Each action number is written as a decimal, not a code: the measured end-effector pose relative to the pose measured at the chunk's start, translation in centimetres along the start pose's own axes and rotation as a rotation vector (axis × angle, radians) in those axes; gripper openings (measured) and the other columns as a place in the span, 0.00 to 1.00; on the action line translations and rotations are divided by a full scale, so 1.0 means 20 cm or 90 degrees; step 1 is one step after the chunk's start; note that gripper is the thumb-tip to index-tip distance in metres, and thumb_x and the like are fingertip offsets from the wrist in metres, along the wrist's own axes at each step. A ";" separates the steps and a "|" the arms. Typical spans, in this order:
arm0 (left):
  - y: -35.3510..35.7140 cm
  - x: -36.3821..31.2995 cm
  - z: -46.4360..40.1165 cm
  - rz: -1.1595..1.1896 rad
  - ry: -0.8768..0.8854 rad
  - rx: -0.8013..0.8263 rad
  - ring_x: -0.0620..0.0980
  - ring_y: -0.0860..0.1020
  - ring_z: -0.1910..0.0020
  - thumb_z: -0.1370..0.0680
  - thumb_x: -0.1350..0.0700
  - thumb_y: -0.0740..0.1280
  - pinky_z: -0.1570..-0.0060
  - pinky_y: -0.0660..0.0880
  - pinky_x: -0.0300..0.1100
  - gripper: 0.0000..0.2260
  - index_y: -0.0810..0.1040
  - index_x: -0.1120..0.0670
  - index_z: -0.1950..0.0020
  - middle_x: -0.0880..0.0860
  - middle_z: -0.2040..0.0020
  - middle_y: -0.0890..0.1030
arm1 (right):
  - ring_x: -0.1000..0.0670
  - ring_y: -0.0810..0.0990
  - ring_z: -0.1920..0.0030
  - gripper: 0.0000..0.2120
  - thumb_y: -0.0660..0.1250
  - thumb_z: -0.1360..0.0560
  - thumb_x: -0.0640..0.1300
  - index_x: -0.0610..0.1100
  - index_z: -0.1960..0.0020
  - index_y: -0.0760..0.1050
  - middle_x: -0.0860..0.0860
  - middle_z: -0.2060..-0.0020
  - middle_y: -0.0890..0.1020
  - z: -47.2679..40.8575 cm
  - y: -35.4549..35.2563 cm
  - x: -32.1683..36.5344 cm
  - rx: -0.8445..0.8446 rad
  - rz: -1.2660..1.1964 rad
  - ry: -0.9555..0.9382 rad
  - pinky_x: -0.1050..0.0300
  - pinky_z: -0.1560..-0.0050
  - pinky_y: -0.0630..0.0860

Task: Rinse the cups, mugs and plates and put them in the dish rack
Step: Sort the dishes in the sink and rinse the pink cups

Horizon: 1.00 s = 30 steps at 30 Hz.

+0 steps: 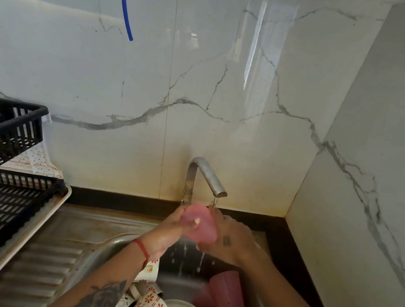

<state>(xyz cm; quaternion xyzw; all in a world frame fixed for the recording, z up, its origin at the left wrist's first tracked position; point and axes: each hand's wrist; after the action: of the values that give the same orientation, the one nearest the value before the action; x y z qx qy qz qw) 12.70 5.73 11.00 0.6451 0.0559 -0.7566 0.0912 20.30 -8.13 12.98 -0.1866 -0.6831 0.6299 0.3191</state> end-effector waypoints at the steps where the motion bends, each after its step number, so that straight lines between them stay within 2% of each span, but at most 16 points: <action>1: 0.02 0.01 -0.01 0.012 -0.012 -0.021 0.51 0.74 0.38 0.20 0.55 0.63 0.35 0.69 0.50 0.19 0.66 0.52 0.30 0.53 0.37 0.76 | 0.47 0.73 0.40 0.37 0.70 0.28 0.52 0.50 0.26 0.53 0.47 0.36 0.70 0.00 0.04 0.02 -0.029 0.064 -0.029 0.52 0.39 0.72; 4: 0.06 0.06 -0.01 0.048 -0.038 -0.037 0.54 0.75 0.36 0.18 0.56 0.59 0.30 0.64 0.56 0.14 0.69 0.52 0.31 0.54 0.37 0.78 | 0.42 0.63 0.30 0.42 0.69 0.26 0.48 0.52 0.23 0.45 0.44 0.29 0.60 0.00 0.12 0.04 -0.020 0.156 -0.085 0.44 0.30 0.63; 6: 0.06 0.08 -0.01 0.046 -0.023 -0.016 0.54 0.75 0.37 0.18 0.57 0.59 0.32 0.66 0.54 0.11 0.74 0.53 0.37 0.54 0.40 0.79 | 0.43 0.63 0.29 0.47 0.72 0.28 0.51 0.56 0.23 0.42 0.47 0.26 0.58 -0.03 0.08 -0.01 0.033 0.081 -0.089 0.45 0.31 0.65; 8: 0.03 0.08 0.00 0.069 -0.003 0.002 0.55 0.76 0.39 0.21 0.58 0.63 0.34 0.69 0.51 0.09 0.77 0.54 0.41 0.55 0.42 0.80 | 0.47 0.64 0.29 0.52 0.76 0.32 0.50 0.57 0.23 0.43 0.51 0.25 0.60 -0.06 0.02 -0.07 0.093 -0.092 -0.082 0.47 0.32 0.66; 9: 0.01 0.08 0.00 0.084 0.008 0.013 0.53 0.77 0.40 0.23 0.57 0.66 0.37 0.71 0.48 0.10 0.77 0.54 0.42 0.54 0.43 0.81 | 0.48 0.65 0.30 0.50 0.77 0.34 0.48 0.56 0.23 0.47 0.51 0.26 0.62 -0.07 -0.01 -0.11 0.113 -0.213 -0.071 0.51 0.33 0.68; 11: -0.01 0.07 0.02 0.099 0.022 0.039 0.48 0.78 0.42 0.28 0.55 0.69 0.42 0.72 0.42 0.13 0.79 0.53 0.44 0.49 0.46 0.83 | 0.52 0.73 0.37 0.43 0.78 0.34 0.44 0.59 0.28 0.56 0.51 0.30 0.68 -0.06 -0.05 -0.17 0.149 -0.447 -0.020 0.64 0.46 0.72; 12: -0.02 0.07 0.02 0.083 0.021 0.045 0.47 0.78 0.42 0.30 0.54 0.69 0.41 0.70 0.42 0.14 0.79 0.52 0.44 0.48 0.46 0.83 | 0.54 0.75 0.43 0.42 0.77 0.34 0.44 0.60 0.30 0.57 0.51 0.33 0.70 -0.05 -0.06 -0.17 0.168 -0.482 0.009 0.66 0.52 0.72; 14: -0.03 0.08 0.03 0.014 0.011 0.027 0.48 0.76 0.40 0.31 0.50 0.70 0.38 0.68 0.45 0.15 0.79 0.49 0.44 0.48 0.44 0.82 | 0.55 0.74 0.48 0.44 0.78 0.35 0.48 0.58 0.27 0.54 0.53 0.38 0.72 -0.03 -0.05 -0.16 0.174 -0.347 0.053 0.61 0.51 0.72; 17: -0.01 0.06 -0.01 -0.039 -0.018 -0.002 0.50 0.76 0.41 0.25 0.52 0.69 0.38 0.73 0.46 0.15 0.74 0.49 0.40 0.51 0.41 0.78 | 0.46 0.74 0.39 0.51 0.76 0.34 0.54 0.54 0.24 0.45 0.48 0.35 0.71 0.00 0.07 -0.05 0.076 -0.041 0.035 0.50 0.41 0.73; 18: 0.01 0.05 -0.02 -0.049 -0.034 -0.010 0.51 0.77 0.41 0.23 0.54 0.68 0.38 0.73 0.47 0.14 0.73 0.50 0.37 0.52 0.40 0.78 | 0.44 0.69 0.34 0.51 0.75 0.32 0.53 0.53 0.23 0.43 0.46 0.31 0.67 0.01 0.11 0.00 0.035 0.006 0.010 0.48 0.35 0.70; 20: 0.02 0.04 -0.04 -0.048 -0.055 -0.015 0.51 0.78 0.41 0.21 0.58 0.65 0.37 0.73 0.48 0.14 0.73 0.52 0.35 0.52 0.40 0.79 | 0.42 0.54 0.25 0.50 0.71 0.28 0.50 0.48 0.22 0.38 0.44 0.24 0.54 0.03 0.19 0.05 -0.026 0.056 -0.048 0.46 0.26 0.56; 22: 0.02 0.05 -0.04 -0.006 -0.048 0.001 0.51 0.78 0.40 0.20 0.60 0.63 0.38 0.72 0.45 0.12 0.75 0.54 0.36 0.51 0.41 0.81 | 0.44 0.47 0.23 0.50 0.70 0.26 0.50 0.47 0.23 0.33 0.46 0.22 0.46 0.01 0.19 0.04 -0.027 0.078 -0.087 0.47 0.24 0.50; 24: 0.00 0.06 -0.02 0.019 -0.027 0.014 0.51 0.78 0.40 0.21 0.59 0.64 0.39 0.71 0.43 0.10 0.77 0.53 0.40 0.51 0.44 0.83 | 0.44 0.53 0.24 0.54 0.73 0.30 0.51 0.53 0.23 0.34 0.48 0.23 0.49 -0.03 0.14 -0.01 0.025 0.004 -0.086 0.45 0.26 0.57; 26: -0.03 0.07 0.00 0.052 -0.007 0.034 0.50 0.78 0.41 0.24 0.57 0.66 0.40 0.70 0.43 0.12 0.78 0.52 0.41 0.50 0.45 0.83 | 0.46 0.61 0.27 0.57 0.78 0.35 0.52 0.58 0.23 0.38 0.51 0.24 0.56 -0.07 0.06 -0.07 0.088 -0.163 -0.061 0.44 0.31 0.64; 28: -0.05 0.07 0.01 0.091 0.014 0.054 0.49 0.77 0.40 0.28 0.56 0.68 0.42 0.69 0.42 0.16 0.78 0.52 0.40 0.49 0.45 0.83 | 0.51 0.70 0.34 0.51 0.79 0.36 0.48 0.63 0.26 0.49 0.53 0.28 0.64 -0.07 0.00 -0.13 0.136 -0.390 -0.040 0.51 0.38 0.72; 30: -0.07 0.06 0.02 0.089 0.016 0.063 0.49 0.76 0.39 0.29 0.56 0.68 0.40 0.68 0.42 0.17 0.79 0.52 0.40 0.48 0.45 0.83 | 0.59 0.75 0.45 0.40 0.78 0.35 0.43 0.67 0.36 0.59 0.58 0.38 0.70 -0.06 -0.01 -0.16 0.188 -0.548 -0.026 0.63 0.51 0.76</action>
<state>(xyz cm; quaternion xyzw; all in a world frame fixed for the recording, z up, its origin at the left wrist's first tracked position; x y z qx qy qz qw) 11.86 6.85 9.74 0.6604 -0.0259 -0.7422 0.1114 23.41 -9.43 12.53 0.1744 -0.6073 0.5340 0.5618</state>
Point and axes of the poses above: each hand's wrist, its own z-axis away from the middle knuckle, its own y-axis out of the palm, x = y × z
